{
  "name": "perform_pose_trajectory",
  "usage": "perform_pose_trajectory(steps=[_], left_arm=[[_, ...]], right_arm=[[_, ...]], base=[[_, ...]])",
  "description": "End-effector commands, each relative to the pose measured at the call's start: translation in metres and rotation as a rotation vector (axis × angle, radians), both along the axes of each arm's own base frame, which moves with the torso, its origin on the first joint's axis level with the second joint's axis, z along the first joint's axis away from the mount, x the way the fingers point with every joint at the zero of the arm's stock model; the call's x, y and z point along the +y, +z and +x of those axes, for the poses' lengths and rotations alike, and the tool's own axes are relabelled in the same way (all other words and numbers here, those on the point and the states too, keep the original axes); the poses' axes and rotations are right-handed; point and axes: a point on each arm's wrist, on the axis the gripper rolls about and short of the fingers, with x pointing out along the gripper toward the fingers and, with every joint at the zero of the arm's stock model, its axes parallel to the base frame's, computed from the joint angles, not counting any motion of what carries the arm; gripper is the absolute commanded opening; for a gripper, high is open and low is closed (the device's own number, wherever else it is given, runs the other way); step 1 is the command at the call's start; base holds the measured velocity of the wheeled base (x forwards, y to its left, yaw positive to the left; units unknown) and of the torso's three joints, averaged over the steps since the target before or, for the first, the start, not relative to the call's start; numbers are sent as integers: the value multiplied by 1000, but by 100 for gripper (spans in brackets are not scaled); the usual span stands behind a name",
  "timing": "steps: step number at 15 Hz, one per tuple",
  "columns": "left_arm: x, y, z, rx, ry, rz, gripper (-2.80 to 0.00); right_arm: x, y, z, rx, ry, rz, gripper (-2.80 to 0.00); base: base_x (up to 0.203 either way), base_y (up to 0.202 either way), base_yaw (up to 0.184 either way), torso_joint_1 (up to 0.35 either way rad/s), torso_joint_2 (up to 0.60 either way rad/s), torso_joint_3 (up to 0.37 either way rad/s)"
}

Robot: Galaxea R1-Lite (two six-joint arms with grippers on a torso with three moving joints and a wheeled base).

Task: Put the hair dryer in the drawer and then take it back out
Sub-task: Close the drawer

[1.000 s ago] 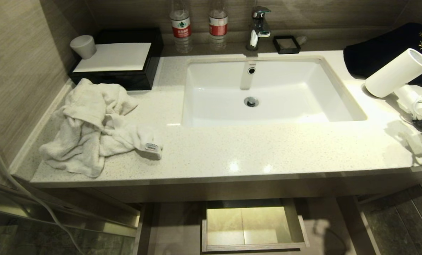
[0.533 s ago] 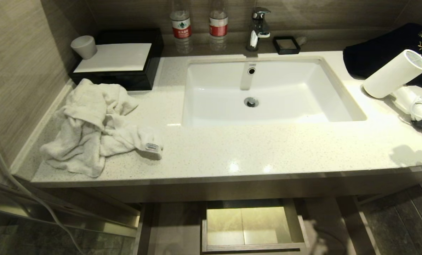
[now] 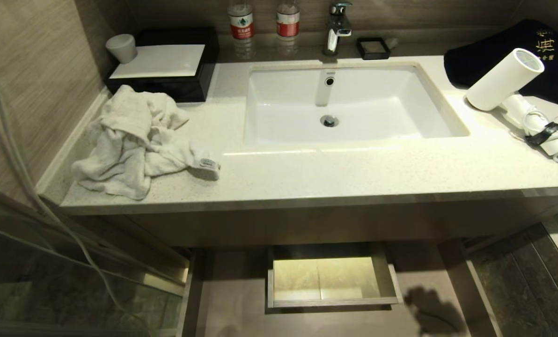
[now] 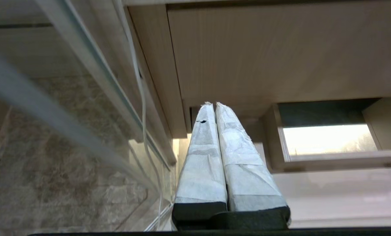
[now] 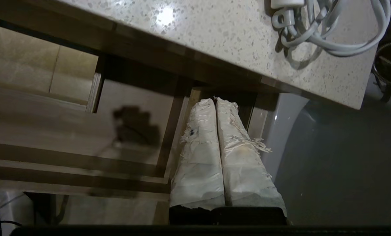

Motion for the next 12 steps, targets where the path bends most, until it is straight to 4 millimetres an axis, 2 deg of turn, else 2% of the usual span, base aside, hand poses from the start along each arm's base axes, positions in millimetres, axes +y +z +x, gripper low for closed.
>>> perform_pose_trajectory(steps=[1,5,12], left_arm=[[0,0,0,-1,0,0,-280],[0,0,0,2,0,0,-280],[0,0,0,2,0,0,-280]], right_arm=[[3,-2,-6,0,0,7,-280],[7,-7,-13,-1,-4,19,-280],[8,-9,-15,5,-15,16,-280]], base=[[0,0,0,-367,184,-177],[0,0,0,-359,150,-200],[0,0,0,-326,87,-238]])
